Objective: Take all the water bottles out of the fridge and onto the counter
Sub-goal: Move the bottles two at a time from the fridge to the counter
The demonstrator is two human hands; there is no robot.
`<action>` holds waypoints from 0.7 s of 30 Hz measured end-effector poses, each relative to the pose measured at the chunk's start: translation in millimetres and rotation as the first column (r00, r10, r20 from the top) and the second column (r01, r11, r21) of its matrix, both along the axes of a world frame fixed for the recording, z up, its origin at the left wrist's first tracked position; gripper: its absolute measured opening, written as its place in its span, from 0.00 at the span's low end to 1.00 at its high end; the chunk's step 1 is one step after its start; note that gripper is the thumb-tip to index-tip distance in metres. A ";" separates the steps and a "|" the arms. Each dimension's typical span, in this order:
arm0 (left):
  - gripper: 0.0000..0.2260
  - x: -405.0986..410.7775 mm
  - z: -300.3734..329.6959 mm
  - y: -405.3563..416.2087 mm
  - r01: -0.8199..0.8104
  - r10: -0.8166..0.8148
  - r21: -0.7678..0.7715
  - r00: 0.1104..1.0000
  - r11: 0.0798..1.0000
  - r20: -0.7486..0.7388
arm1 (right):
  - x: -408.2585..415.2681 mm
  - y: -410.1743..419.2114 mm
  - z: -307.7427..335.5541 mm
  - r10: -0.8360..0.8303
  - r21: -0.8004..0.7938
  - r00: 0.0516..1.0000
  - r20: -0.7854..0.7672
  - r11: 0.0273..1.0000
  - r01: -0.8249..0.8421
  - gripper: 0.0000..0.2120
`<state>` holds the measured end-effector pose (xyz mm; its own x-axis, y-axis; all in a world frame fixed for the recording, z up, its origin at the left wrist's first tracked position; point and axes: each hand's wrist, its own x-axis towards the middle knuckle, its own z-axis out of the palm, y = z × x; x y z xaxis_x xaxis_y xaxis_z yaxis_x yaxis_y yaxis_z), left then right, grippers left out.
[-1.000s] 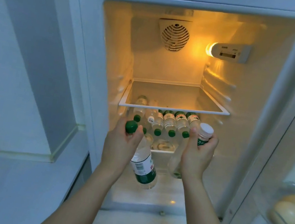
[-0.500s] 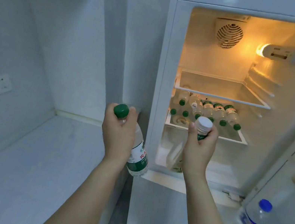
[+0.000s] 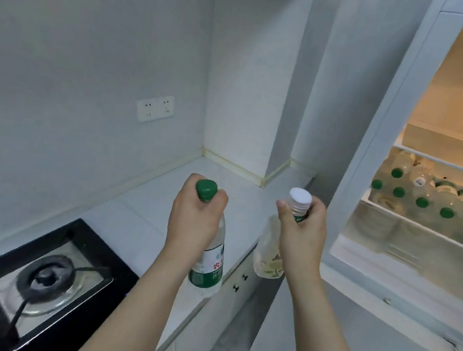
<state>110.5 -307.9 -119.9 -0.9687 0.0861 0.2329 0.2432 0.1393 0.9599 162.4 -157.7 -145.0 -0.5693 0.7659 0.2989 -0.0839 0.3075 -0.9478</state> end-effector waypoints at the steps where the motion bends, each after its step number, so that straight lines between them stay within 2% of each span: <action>1: 0.04 4.5 -0.2 -10.0 -0.025 0.025 0.012 0.999 1.000 0.023 | 0.1 -8.7 -0.2 0.054 0.009 0.998 0.020 0.998 -0.054 0.15; 4: 0.03 20.5 2.5 -33.7 -0.078 0.069 0.078 0.991 0.994 0.113 | 3.5 -26.6 0.7 0.167 0.019 0.981 0.096 0.985 -0.169 0.16; 7: 0.07 38.5 3.0 -54.6 -0.160 0.125 0.146 0.966 0.976 0.226 | 8.4 -41.8 0.1 0.245 0.014 0.957 0.156 0.968 -0.250 0.18; 15: 0.12 103.6 -15.1 -123.7 -0.388 0.223 0.242 0.830 0.889 0.511 | 31.5 -110.1 -23.2 0.523 -0.003 0.807 0.274 0.840 -0.543 0.17; 21: 0.11 146.6 -6.1 -184.9 -0.541 0.353 0.280 0.783 0.793 0.511 | 50.3 -177.0 -18.9 0.667 0.046 0.675 0.316 0.699 -0.713 0.15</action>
